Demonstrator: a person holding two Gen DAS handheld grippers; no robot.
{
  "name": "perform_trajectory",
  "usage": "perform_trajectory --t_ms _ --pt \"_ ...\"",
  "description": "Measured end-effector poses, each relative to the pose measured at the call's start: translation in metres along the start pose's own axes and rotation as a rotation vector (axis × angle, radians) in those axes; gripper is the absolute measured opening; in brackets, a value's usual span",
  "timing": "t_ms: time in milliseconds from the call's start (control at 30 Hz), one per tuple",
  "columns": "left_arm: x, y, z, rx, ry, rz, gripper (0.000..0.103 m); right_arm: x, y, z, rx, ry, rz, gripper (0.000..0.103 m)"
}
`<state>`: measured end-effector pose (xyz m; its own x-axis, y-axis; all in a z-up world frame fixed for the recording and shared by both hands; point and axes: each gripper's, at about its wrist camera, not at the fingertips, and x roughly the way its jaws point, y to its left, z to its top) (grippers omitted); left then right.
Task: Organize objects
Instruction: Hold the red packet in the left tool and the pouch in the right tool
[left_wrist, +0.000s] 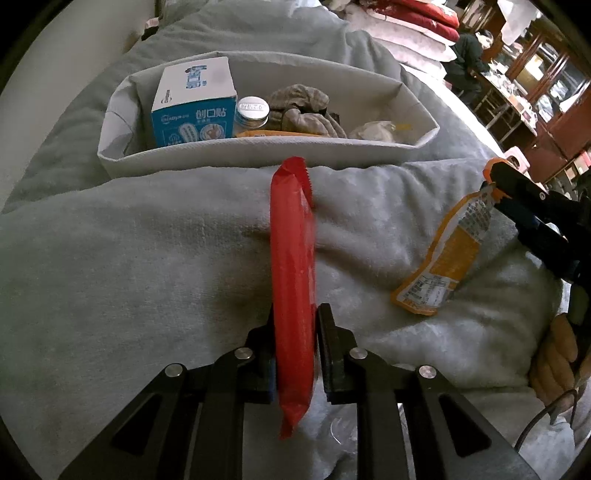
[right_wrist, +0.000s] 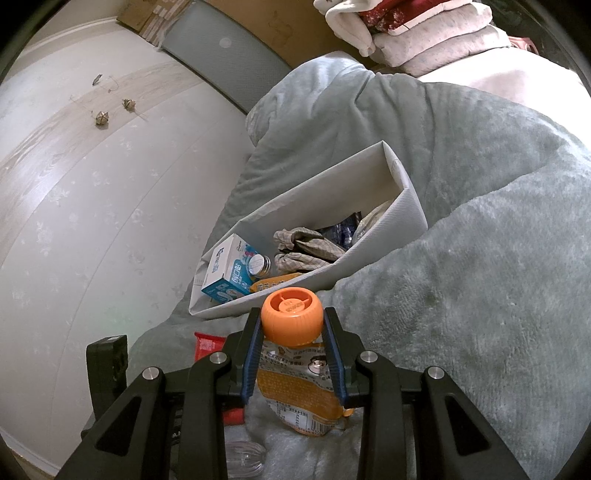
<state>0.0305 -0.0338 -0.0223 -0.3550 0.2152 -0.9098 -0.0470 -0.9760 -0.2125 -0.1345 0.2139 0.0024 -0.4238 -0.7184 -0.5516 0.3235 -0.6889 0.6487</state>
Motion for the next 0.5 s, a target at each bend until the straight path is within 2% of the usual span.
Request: perform_trajectory --t_ms 500 --pt "-0.0024 0.0021 0.0015 -0.012 -0.011 -0.005 0.017 0.0009 -0.0005 0.0008 0.002 0.001 0.002 0.031"
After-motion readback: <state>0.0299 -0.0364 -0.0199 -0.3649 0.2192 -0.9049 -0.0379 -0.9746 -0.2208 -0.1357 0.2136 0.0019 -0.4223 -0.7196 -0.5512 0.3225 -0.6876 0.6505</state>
